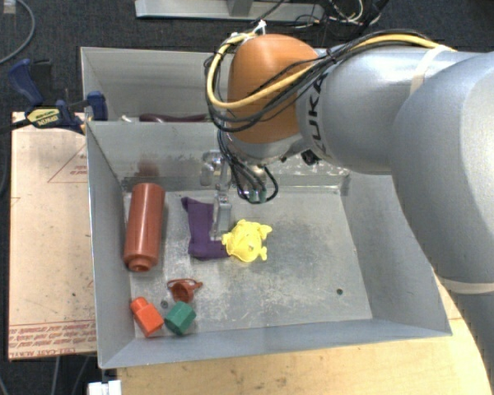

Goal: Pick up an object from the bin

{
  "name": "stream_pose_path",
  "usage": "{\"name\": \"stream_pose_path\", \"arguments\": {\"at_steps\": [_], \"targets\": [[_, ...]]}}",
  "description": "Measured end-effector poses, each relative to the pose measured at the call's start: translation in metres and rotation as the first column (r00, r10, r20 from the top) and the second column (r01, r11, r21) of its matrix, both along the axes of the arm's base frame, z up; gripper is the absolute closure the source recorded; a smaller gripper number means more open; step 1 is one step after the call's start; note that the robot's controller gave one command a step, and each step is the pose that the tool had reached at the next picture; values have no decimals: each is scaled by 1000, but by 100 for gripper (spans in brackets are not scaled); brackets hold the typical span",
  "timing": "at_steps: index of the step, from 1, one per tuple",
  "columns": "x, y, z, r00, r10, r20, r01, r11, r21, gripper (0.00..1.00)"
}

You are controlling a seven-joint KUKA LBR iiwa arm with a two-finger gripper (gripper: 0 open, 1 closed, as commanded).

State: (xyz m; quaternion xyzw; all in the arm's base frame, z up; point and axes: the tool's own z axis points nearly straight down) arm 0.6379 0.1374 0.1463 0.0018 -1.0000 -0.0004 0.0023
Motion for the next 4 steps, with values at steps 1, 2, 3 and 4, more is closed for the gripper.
{"name": "stream_pose_path", "arguments": {"at_steps": [1,2,3,4], "targets": [[1,-1,5,1000,-2,6,2,1000,1,0],[-2,-13,-29,999,36,13,-36,999,3,0],[1,-22,-74,1000,-24,11,24,1000,4,100],[1,-22,-74,1000,-25,11,25,1000,4,100]]}}
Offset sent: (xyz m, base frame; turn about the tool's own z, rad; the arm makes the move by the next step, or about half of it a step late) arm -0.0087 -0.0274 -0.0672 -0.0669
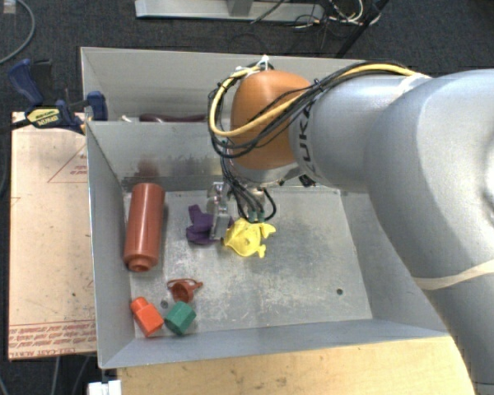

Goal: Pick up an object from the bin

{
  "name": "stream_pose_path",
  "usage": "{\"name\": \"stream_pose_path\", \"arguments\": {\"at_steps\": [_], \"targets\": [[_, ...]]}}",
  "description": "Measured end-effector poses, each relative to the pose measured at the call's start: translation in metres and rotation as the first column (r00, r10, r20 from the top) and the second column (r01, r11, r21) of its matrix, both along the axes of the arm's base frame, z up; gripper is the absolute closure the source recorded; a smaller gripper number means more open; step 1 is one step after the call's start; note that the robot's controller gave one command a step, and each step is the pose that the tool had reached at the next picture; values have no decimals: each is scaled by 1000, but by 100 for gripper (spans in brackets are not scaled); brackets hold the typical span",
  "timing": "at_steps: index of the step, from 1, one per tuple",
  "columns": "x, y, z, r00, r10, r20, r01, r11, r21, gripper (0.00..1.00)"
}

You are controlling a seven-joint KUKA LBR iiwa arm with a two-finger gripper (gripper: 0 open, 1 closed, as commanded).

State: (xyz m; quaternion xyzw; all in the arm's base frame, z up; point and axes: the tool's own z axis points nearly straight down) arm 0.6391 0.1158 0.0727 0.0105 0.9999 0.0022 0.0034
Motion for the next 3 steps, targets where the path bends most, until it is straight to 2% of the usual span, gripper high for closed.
{"name": "stream_pose_path", "arguments": {"at_steps": [1,2,3], "targets": [[-4,-9,116,1000,-21,4,21,1000,2,100],[-4,-9,116,1000,-22,3,22,1000,2,100],[-6,-7,155,1000,-18,-4,18,1000,1,100]]}}
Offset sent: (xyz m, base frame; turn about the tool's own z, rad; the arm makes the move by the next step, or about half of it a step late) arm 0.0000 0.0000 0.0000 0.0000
